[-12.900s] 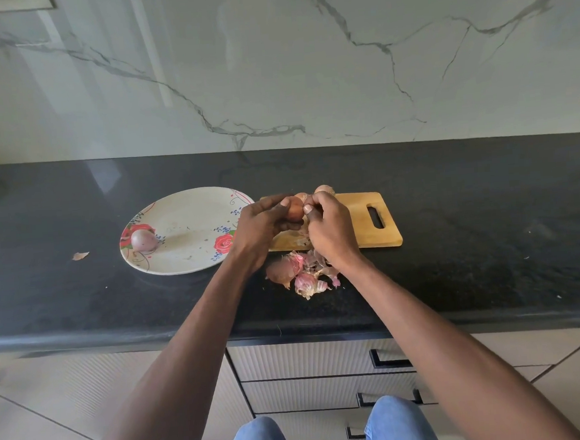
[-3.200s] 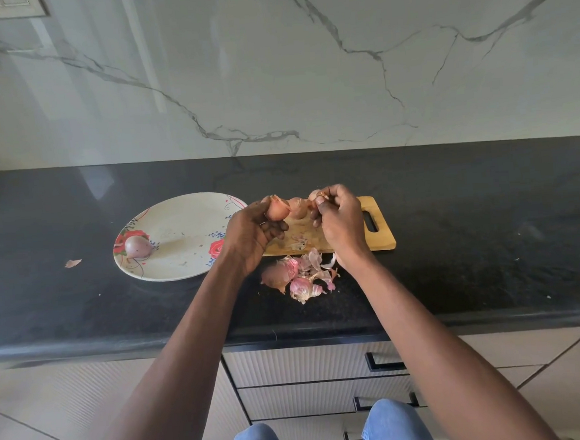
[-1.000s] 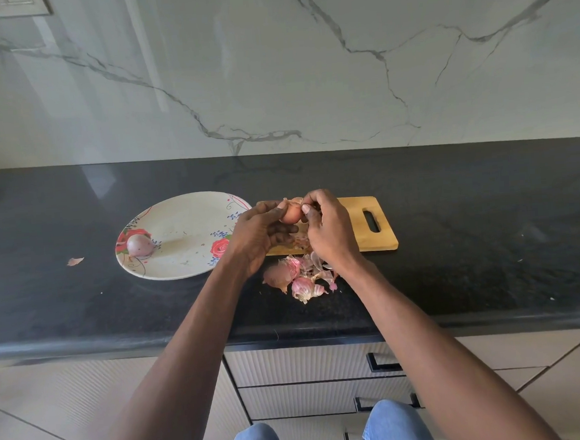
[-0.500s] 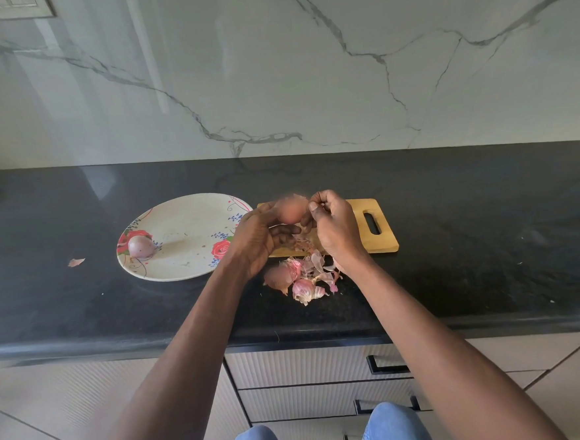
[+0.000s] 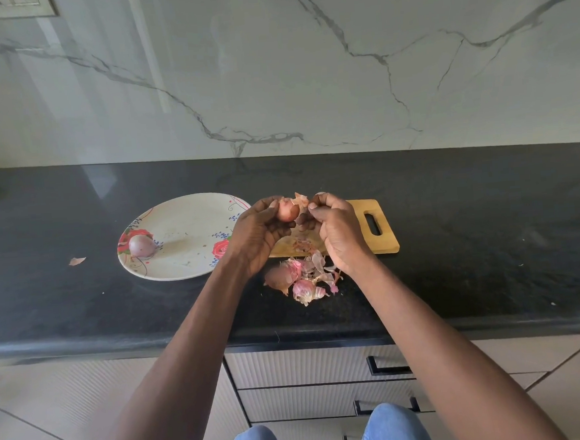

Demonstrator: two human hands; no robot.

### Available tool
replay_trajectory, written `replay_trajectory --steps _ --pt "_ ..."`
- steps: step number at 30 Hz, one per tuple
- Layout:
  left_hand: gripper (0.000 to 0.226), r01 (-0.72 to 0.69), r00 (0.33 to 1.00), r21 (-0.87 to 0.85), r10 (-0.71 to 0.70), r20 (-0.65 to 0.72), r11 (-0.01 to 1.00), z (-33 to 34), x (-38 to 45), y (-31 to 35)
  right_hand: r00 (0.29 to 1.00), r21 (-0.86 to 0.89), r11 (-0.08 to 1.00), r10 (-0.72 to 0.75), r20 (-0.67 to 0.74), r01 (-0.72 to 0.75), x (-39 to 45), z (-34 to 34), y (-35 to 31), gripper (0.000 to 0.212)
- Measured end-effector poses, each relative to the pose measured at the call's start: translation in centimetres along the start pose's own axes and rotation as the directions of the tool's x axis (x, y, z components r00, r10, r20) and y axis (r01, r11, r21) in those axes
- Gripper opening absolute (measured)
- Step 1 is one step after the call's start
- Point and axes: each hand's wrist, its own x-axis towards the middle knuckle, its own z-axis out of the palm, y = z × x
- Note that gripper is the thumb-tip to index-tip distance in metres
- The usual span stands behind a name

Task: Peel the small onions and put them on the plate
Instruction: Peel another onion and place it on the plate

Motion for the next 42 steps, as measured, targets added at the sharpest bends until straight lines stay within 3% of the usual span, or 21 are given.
replay_trajectory --steps 2,6,10,15,21,26,28,30,32,34,36,42 --pt "0.018 -0.021 1.000 0.053 0.021 0.007 0.998 -0.1 -0.1 -0.1 0.999 -0.106 0.994 -0.020 -0.031 0.016 0.1 -0.3 0.3 0.007" --pt "0.018 -0.056 0.998 0.113 0.053 0.034 0.992 -0.2 -0.3 -0.1 0.987 -0.426 0.893 -0.158 0.007 0.145 0.1 -0.2 1.0 0.033" --pt "0.015 -0.067 0.997 0.117 0.061 0.056 0.991 0.0 -0.6 0.0 0.941 -0.603 0.746 -0.336 0.028 0.284 0.4 -0.4 1.5 0.006" --pt "0.022 -0.075 0.997 0.127 0.070 0.042 0.989 -0.2 -0.4 -0.2 0.944 -0.631 0.734 -0.329 -0.006 0.251 0.5 -0.4 1.5 0.006" --pt "0.016 -0.062 0.998 0.122 0.058 0.034 0.991 -0.2 -0.4 -0.1 0.972 -0.463 0.872 -0.220 -0.082 0.158 0.8 -0.6 1.3 0.010" --pt "0.016 -0.041 0.996 0.018 0.042 -0.078 0.999 -0.6 0.0 0.2 0.981 -0.367 0.923 -0.167 -0.098 0.121 0.6 -0.9 0.8 0.009" --pt "0.014 -0.048 0.991 -0.002 0.048 -0.123 0.999 -0.6 0.0 0.3 0.986 -0.453 0.880 -0.168 -0.018 0.142 0.5 -0.9 0.9 0.012" --pt "0.014 -0.052 0.987 -0.023 0.048 -0.152 0.998 -0.6 -0.1 0.4 0.980 -0.638 0.746 -0.186 0.075 0.191 0.2 -0.7 1.3 0.016" --pt "0.016 -0.045 0.986 -0.029 0.040 -0.162 0.999 -0.7 0.0 0.4 0.961 -0.718 0.649 -0.253 0.108 0.252 0.1 -0.6 1.6 0.010" --pt "0.018 -0.032 0.989 -0.016 0.029 -0.143 0.999 -0.8 0.0 0.4 0.928 -0.711 0.626 -0.357 0.103 0.320 0.2 -0.7 1.7 0.002" --pt "0.018 -0.021 0.994 -0.009 0.020 -0.110 1.000 -0.8 0.0 0.3 0.904 -0.680 0.636 -0.418 0.094 0.365 0.3 -0.7 1.8 0.010" --pt "0.020 -0.013 1.000 0.015 0.013 -0.009 1.000 -0.4 -0.4 0.3 0.888 -0.678 0.634 -0.455 0.062 0.372 0.4 -0.6 1.7 0.017"
